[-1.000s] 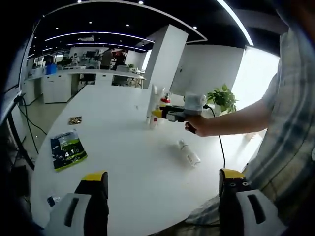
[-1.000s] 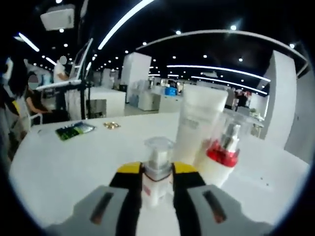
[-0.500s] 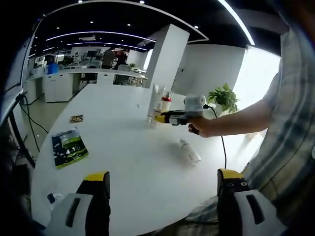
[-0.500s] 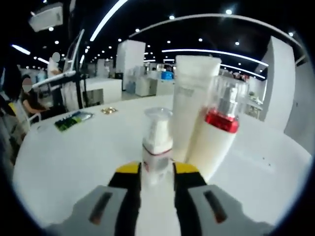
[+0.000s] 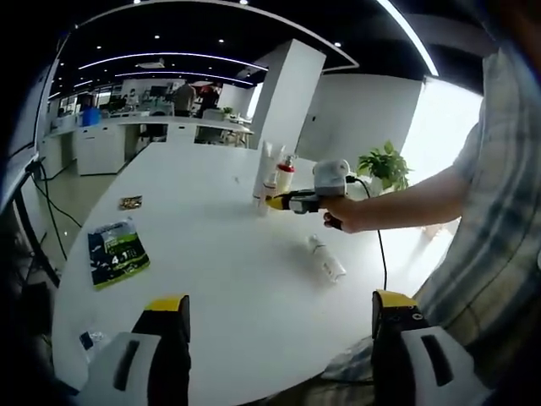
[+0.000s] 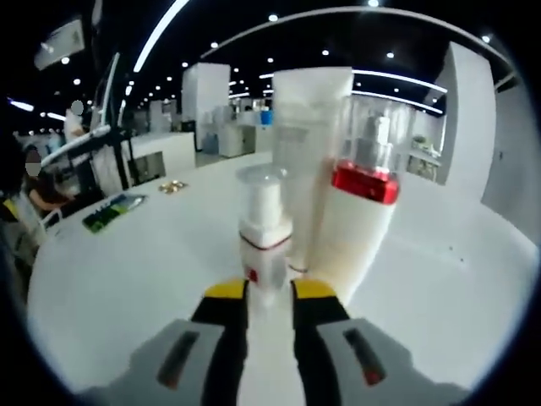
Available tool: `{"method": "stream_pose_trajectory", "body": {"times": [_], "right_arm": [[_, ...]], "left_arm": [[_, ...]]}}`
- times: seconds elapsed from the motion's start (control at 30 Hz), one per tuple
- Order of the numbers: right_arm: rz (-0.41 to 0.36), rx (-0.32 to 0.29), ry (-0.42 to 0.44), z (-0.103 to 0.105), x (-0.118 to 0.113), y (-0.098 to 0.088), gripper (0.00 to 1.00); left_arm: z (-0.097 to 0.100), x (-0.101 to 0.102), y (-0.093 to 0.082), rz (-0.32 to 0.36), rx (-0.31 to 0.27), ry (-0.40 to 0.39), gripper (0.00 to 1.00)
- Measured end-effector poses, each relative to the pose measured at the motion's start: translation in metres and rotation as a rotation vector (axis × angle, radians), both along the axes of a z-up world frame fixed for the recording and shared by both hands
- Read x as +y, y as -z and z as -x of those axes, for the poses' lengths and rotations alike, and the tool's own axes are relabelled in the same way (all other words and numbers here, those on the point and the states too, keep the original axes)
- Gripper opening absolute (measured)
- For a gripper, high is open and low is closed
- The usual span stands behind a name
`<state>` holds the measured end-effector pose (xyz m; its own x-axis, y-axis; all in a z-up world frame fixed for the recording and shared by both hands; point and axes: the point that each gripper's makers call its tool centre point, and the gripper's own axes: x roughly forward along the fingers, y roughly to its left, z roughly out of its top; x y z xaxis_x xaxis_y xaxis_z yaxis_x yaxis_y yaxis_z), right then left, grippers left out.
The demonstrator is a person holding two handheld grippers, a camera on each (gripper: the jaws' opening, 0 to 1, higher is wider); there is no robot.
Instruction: Arrange the skincare products in the storage area until every visible bottle or jar stands upright without overlapping.
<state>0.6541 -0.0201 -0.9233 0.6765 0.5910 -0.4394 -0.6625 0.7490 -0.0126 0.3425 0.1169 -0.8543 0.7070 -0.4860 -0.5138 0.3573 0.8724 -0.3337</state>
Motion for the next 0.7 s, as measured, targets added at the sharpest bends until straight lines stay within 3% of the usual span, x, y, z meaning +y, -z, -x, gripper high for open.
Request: {"method": "stream_pose_trajectory", "body": {"times": [0.3,0.7], "right_arm": [[-0.033,0.012,0.015,-0.0034,0.0043,-0.0021,0.16],[0.005,0.01,-0.018,-0.0024,0.0044,0.0019,0.15]], "left_arm": [[-0.0021,0.0002,0.0018,-0.009,0.007,-0.001,0.89],[-0.0013,0.0004,0.0028,-0.026,0.012,0.0,0.85]]}}
